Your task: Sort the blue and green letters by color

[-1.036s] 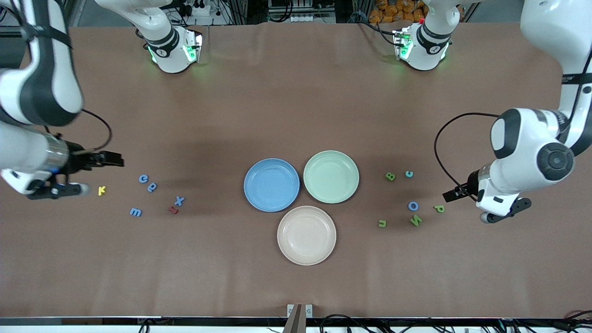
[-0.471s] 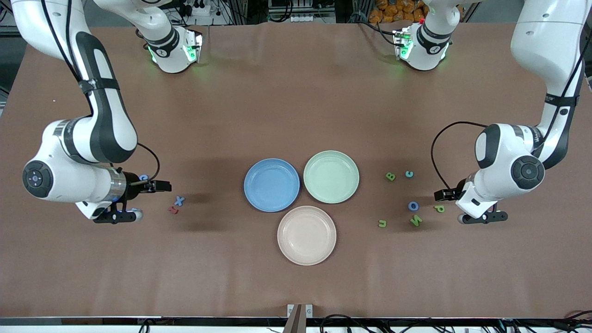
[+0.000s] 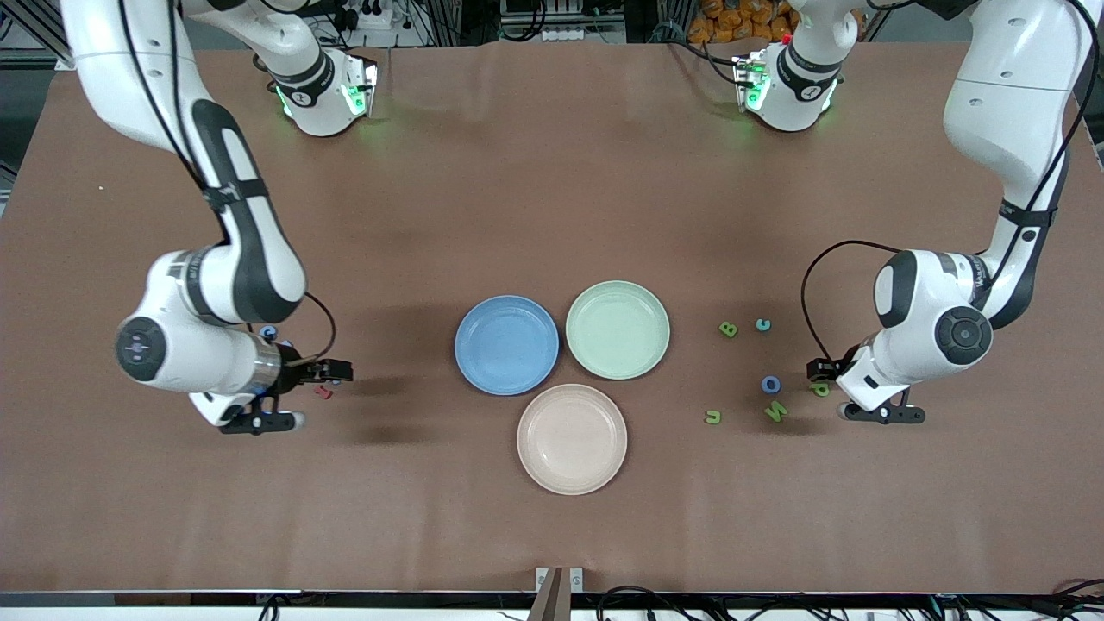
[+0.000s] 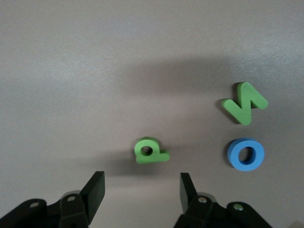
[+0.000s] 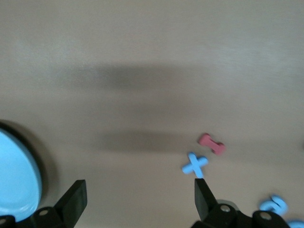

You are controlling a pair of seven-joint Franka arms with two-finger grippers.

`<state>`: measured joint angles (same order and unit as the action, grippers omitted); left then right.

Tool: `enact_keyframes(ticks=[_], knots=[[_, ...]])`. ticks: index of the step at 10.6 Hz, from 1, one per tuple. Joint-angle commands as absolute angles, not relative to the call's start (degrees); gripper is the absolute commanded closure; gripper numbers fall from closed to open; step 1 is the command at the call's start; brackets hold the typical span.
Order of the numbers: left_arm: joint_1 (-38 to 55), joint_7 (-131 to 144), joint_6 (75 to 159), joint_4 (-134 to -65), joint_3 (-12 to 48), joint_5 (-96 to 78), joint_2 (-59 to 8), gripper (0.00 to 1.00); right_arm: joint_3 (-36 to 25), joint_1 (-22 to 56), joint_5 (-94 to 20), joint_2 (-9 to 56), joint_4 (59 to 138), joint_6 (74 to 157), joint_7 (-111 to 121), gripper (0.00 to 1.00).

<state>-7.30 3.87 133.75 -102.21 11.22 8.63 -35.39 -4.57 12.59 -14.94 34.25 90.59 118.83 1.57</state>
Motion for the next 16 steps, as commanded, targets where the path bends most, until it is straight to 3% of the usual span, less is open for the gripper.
enact_keyframes(ticks=[1, 3, 5, 7, 9, 12, 13, 14, 16], knots=[[-7.38, 3.78, 136.66, -101.25, 11.51, 10.11, -36.82, 0.28, -5.01, 14.15, -14.15, 38.49, 90.44, 123.57, -6.37, 0.00], [-7.30, 3.78, 136.76, -99.76, 11.51, 10.28, -38.23, 0.28, -5.10, 13.80, -14.06, 40.16, 90.18, 124.27, -14.38, 0.00], [-6.86, 3.60, 136.93, -98.70, 11.43, 10.28, -39.37, 0.28, -5.10, 13.62, -14.24, 43.14, 90.53, 131.89, -16.16, 0.00], [-7.21, 3.60, 137.99, -98.88, 11.43, 11.25, -39.81, 0.38, -5.36, 13.10, -14.15, 43.25, 92.44, 131.84, -20.90, 0.00], [-7.29, 3.60, 137.99, -98.96, 11.43, 11.25, -40.43, 0.39, -5.71, 11.87, -14.06, 42.89, 94.65, 129.66, -19.96, 0.00], [-7.21, 3.60, 137.99, -98.96, 11.43, 11.25, -40.52, 0.64, -5.71, 12.22, -14.06, 41.14, 94.31, 126.06, -19.95, 0.00], [-6.95, 3.60, 137.99, -98.88, 11.34, 11.25, -40.87, 0.78, -5.71, 12.22, -13.98, 40.26, 94.22, 123.77, -20.04, 0.00], [-6.86, 3.69, 137.99, -98.88, 11.34, 11.25, -40.78, 1.00, -5.80, 12.30, -13.80, 39.56, 94.13, 121.57, -20.13, 0.00], [-6.51, 3.69, 137.55, -98.62, 11.60, 11.25, -39.12, 1.00, -5.80, 12.48, -13.62, 39.02, 93.69, 119.88, -20.39, 0.00]])
